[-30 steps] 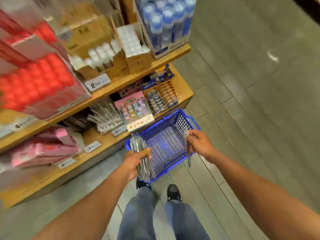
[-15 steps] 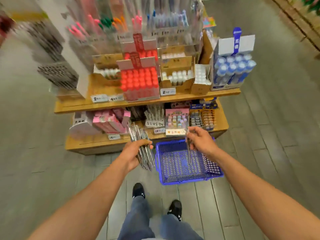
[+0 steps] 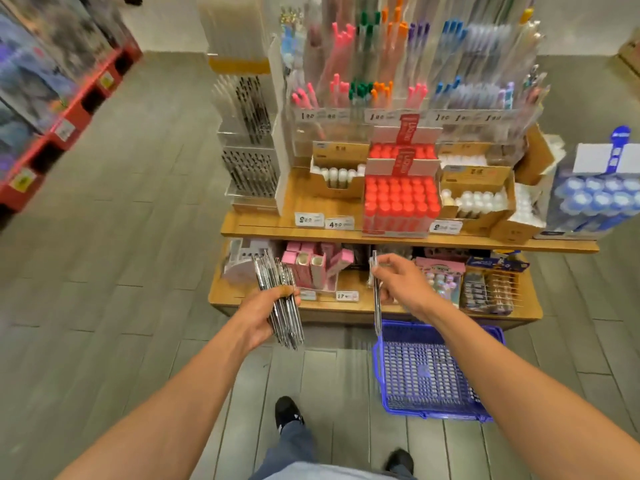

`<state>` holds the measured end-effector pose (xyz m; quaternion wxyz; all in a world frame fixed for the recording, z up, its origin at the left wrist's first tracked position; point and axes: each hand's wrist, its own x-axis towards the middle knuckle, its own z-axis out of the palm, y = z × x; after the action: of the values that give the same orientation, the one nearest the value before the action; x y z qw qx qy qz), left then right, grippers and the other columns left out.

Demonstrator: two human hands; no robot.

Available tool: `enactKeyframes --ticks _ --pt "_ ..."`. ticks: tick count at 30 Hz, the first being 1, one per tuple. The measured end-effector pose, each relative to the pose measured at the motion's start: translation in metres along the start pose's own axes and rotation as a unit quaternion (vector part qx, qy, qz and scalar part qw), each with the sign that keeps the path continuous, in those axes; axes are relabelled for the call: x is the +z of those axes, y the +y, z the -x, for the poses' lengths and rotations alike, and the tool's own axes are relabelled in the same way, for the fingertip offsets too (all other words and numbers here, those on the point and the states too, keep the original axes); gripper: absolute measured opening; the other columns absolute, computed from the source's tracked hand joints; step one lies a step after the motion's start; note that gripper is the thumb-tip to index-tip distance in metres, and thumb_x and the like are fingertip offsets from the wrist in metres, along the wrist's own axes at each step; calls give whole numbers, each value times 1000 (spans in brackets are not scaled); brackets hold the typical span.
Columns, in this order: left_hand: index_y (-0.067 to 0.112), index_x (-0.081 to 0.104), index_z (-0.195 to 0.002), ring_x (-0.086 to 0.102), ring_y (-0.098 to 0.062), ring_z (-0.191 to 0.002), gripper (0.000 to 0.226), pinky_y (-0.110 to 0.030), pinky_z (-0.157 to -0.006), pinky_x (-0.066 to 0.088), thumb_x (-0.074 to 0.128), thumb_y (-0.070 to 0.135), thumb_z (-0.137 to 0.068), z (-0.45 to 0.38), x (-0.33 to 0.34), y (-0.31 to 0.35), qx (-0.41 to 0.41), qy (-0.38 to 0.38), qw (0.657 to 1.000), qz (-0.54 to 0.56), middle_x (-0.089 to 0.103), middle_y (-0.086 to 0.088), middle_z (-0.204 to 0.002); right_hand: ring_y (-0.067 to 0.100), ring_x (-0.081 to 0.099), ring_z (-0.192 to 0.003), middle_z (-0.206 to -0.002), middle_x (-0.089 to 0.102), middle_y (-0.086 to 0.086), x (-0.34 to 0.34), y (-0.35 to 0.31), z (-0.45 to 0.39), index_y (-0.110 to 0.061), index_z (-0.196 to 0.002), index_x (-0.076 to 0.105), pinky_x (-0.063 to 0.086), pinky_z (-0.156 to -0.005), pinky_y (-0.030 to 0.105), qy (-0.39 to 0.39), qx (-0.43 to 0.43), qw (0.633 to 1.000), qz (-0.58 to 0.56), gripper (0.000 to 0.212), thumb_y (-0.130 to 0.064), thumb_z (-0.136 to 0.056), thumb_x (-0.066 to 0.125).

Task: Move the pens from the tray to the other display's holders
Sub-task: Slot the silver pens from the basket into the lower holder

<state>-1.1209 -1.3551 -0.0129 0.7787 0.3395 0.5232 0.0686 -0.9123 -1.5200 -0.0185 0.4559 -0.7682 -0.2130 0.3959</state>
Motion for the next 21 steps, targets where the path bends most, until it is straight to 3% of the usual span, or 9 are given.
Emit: enactKeyframes --ticks 2,5,8,11,13,14,17,21 --pt "-4 68 -102 72 -19 -69 13 -29 -60 60 63 3 -92 -7 -27 24 -3 -15 1000 -10 74 -14 -82 17 55 -51 -71 62 11 24 -21 -10 -20 -99 57 44 -50 33 -5 4 1000 1 3 -21 -97 54" --pt "-6 66 -111 73 -20 -73 22 -30 -61 60 64 5 -91 -18 -63 61 -4 -31 999 -27 74 -15 -87 9 55 -47 -69 68 1 56 -51 -26 -19 -100 59 42 -42 22 7 5 1000 3 6 -20 -98 53" --pt "-9 64 -116 73 -22 -74 29 -31 -63 62 65 4 -90 -30 -89 91 -2 -30 999 -28 75 -17 -89 10 59 -53 -89 71 9 83 -78 -44 -18 -103 60 44 -45 17 9 -5 1000 7 9 -20 -98 53" --pt "-10 61 -120 72 -23 -73 32 -31 -59 61 64 3 -91 -41 -104 117 -5 -30 999 -22 73 -19 -91 16 62 -62 -94 69 15 105 -98 -67 -16 -115 55 51 -52 29 9 -3 1000 19 18 -23 -98 53" --pt "-10 60 -121 71 -25 -76 32 -31 -59 61 63 2 -91 -51 -108 132 -6 -25 1000 -14 71 -22 -97 21 61 -64 -90 69 16 116 -109 -84 -18 -118 52 55 -62 44 5 -2 1000 16 21 -26 -98 53" --pt "-10 59 -121 71 -26 -78 33 -31 -59 61 64 2 -91 -56 -109 140 -7 -23 1000 -13 70 -23 -100 21 61 -64 -86 68 15 120 -114 -93 -19 -119 51 55 -61 44 1 -4 1000 16 22 -27 -98 53" --pt "-11 60 -122 71 -24 -76 34 -30 -59 60 64 3 -91 -75 -108 161 -9 -23 1000 -20 71 -22 -100 9 60 -51 -74 66 2 128 -124 -123 -19 -121 49 46 -45 22 4 -23 999 34 24 -28 -98 53" --pt "-12 59 -122 70 -24 -74 34 -32 -62 60 63 2 -92 -104 -103 184 -10 -24 1000 -17 71 -20 -93 6 58 -50 -66 65 -2 133 -135 -163 -21 -116 51 47 -46 24 -1 -35 999 40 19 -25 -98 53"
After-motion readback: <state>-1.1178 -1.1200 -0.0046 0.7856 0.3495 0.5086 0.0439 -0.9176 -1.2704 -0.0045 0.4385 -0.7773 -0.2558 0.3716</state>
